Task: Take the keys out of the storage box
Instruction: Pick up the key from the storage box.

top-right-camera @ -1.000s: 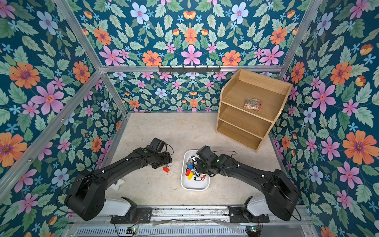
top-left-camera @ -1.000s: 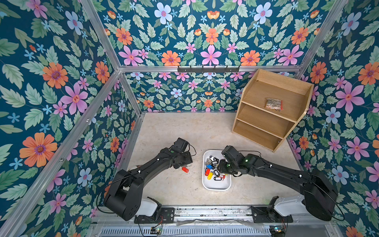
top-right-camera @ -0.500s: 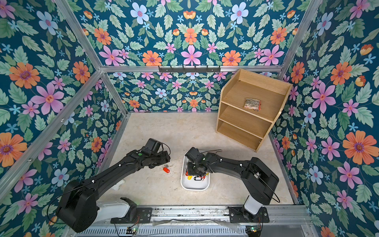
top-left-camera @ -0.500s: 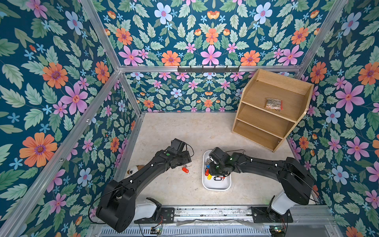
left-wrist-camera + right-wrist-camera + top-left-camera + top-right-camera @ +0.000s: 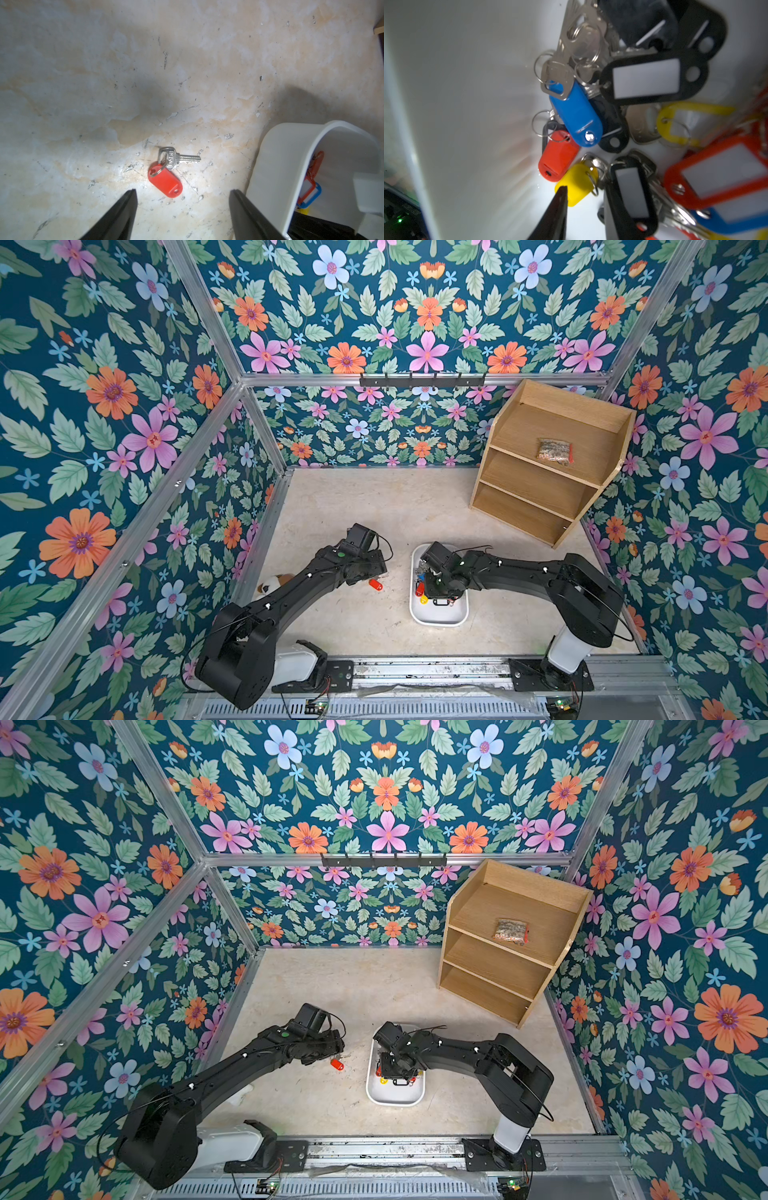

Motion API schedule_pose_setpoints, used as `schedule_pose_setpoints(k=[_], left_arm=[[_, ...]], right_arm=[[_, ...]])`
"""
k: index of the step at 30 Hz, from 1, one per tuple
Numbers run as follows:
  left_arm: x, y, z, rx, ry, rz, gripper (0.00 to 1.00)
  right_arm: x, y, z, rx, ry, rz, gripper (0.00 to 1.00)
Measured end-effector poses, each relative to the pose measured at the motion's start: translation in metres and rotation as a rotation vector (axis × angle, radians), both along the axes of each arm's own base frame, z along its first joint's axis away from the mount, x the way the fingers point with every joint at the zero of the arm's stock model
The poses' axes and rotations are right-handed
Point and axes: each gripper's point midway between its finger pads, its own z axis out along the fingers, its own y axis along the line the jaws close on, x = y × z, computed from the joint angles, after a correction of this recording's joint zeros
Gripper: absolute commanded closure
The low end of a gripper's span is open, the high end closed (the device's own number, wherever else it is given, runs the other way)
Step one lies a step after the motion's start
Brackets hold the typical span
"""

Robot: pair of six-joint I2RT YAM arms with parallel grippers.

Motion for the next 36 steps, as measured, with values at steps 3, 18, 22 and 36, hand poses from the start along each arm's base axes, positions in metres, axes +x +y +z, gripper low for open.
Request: schedule_pose_setpoints(k=[3, 18, 22, 36], left_arm=[[-0.001, -0.001, -0.001, -0.005, 0.004, -0.003, 0.25], [-0.004, -0.002, -0.006, -0.013, 0.016, -0.009, 0.27], [-0.006, -0.002, -0.009, -0.012, 0.026, -0.011, 0.27], [-0.006, -0.005, -0.008, -0.032, 0.024, -0.015, 0.28]], right_arm=[[0.000, 0.000, -0.002, -0.003, 0.002, 0.000, 0.70], [0.005, -0.001, -0.006, -0.020, -0.012, -0.009, 0.94], [0.005, -0.001, -0.001, -0.017, -0.019, -0.015, 1.00], [0.016, -0.004, 0.066, 0.058, -0.139, -0.045, 1.00]])
